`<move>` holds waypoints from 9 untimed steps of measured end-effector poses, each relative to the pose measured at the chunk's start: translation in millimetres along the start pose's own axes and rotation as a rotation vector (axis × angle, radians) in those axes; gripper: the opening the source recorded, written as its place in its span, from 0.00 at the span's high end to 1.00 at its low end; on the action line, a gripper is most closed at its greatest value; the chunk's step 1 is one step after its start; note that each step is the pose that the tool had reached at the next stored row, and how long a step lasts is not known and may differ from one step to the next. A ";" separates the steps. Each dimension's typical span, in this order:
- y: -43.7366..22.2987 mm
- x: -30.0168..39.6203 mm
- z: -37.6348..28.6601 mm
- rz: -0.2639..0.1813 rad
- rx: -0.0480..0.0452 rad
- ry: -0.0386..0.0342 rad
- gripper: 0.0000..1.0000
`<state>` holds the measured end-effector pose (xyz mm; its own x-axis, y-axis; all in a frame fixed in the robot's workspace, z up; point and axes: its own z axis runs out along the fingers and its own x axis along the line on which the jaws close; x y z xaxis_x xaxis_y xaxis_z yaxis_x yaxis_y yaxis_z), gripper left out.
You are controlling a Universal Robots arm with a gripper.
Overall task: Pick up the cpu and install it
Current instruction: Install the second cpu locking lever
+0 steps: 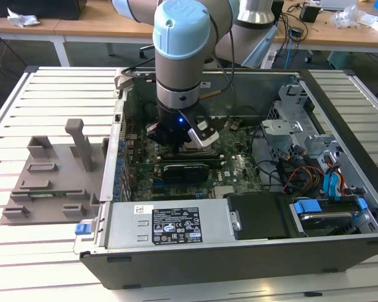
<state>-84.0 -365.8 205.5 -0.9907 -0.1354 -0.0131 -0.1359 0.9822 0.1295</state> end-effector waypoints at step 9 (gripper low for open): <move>13.4 -25.2 -6.1 0.002 0.0482 0.0229 0.89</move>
<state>-60.9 -350.0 213.7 -0.9907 -0.1357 0.0099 -0.1344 0.9876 0.0816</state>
